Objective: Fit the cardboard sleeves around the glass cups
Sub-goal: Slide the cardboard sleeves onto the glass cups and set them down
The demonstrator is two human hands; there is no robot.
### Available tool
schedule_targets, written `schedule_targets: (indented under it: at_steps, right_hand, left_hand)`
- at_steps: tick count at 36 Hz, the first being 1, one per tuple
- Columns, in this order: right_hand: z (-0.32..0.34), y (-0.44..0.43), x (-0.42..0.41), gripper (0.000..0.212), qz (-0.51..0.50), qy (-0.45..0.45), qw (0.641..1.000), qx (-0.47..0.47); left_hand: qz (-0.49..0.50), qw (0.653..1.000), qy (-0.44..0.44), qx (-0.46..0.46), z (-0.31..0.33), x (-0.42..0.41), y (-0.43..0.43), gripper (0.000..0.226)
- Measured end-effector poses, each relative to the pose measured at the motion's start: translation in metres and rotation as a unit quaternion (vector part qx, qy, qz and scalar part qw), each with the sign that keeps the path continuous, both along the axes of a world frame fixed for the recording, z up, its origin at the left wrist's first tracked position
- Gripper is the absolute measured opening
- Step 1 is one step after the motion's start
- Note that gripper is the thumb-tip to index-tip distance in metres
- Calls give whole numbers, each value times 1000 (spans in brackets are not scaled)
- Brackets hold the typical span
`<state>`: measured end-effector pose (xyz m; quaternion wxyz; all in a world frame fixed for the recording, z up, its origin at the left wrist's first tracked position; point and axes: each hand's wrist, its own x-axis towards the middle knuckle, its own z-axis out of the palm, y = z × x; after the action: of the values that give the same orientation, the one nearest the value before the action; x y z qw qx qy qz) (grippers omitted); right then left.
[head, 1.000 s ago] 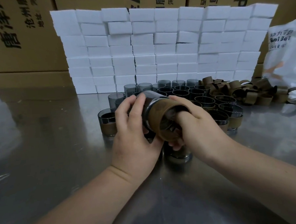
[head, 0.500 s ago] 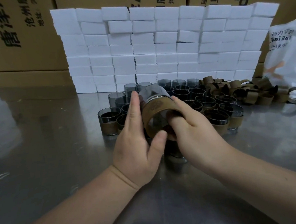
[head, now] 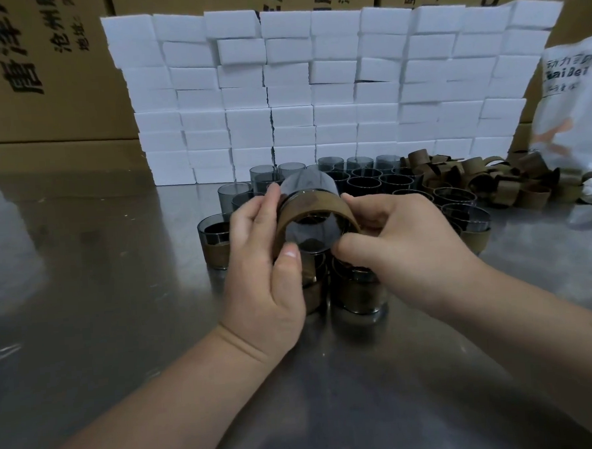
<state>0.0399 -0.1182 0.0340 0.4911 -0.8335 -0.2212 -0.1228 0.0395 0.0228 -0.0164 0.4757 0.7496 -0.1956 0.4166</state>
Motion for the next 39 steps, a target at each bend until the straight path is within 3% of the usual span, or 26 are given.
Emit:
schedule_targets:
  at_steps: [25, 39]
  right_hand:
    - [2, -8, 11, 33, 15, 40, 999, 17]
    - [0, -13, 18, 9, 34, 49, 998, 22]
  left_hand:
    - [34, 999, 28, 8, 7, -6, -1, 45]
    - [51, 999, 2, 16, 3, 1, 2, 37]
